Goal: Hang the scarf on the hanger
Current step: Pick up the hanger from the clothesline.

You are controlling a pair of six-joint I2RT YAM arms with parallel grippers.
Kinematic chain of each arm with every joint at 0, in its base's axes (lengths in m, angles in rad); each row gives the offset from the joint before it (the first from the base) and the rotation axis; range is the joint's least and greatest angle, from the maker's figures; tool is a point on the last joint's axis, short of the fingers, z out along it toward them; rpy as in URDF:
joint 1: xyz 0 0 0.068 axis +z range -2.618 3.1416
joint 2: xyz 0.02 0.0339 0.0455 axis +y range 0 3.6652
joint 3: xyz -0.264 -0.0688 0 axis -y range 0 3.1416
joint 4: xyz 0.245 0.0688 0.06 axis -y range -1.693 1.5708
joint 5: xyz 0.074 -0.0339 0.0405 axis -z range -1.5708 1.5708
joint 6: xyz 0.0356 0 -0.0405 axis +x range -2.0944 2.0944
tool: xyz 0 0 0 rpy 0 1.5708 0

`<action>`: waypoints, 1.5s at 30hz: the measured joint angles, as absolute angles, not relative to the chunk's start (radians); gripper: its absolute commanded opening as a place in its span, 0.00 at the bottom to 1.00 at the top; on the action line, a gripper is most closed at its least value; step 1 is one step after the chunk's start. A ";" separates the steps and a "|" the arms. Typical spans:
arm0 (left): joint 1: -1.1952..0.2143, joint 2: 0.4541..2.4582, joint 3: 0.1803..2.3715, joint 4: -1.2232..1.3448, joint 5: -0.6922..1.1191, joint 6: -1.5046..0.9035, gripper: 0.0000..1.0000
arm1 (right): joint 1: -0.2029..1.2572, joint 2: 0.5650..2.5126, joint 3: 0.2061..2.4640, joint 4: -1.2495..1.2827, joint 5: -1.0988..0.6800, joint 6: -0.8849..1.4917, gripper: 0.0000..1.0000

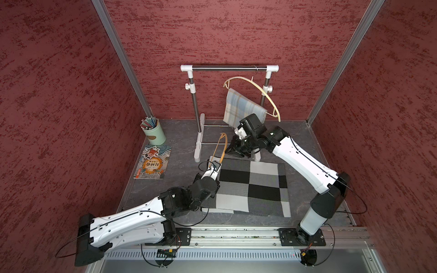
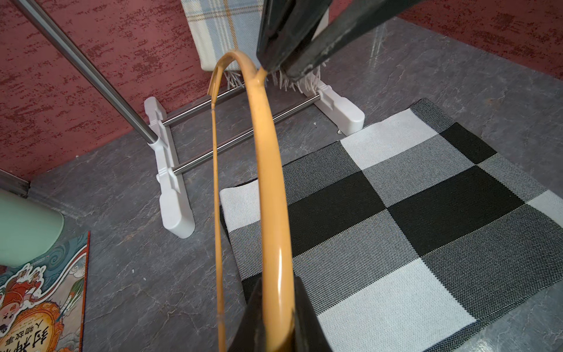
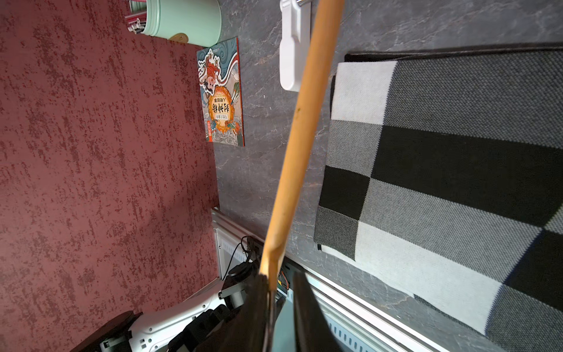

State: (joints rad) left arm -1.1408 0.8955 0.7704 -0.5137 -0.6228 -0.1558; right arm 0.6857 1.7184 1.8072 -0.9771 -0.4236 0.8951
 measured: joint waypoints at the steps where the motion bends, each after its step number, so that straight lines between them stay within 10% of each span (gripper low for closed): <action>1: -1.141 0.898 0.770 -0.512 -0.623 -0.156 0.00 | 0.685 1.718 1.807 -0.977 -0.426 0.897 0.05; 6: -1.141 0.899 0.770 -0.506 -0.620 -0.159 0.06 | 0.682 1.712 1.799 -0.966 -0.433 0.909 0.00; 8: -1.141 0.899 0.771 -0.509 -0.603 -0.162 0.77 | 0.681 1.700 1.780 -0.961 -0.433 0.906 0.00; 10: -1.141 0.899 0.781 -0.518 -0.575 -0.179 1.00 | 0.675 1.686 1.757 -0.967 -0.430 0.888 0.00; 16: -1.085 0.874 0.858 -0.546 -0.362 -0.282 1.00 | 0.655 1.561 1.541 -0.942 -0.407 0.820 0.00; 28: -0.514 0.965 0.700 -0.563 0.086 -0.638 0.96 | 0.626 1.298 1.101 -0.846 -0.395 0.739 0.00; 45: -0.568 1.018 0.793 -0.593 0.211 -0.665 0.92 | 0.572 1.295 1.137 -0.916 -0.377 0.568 0.00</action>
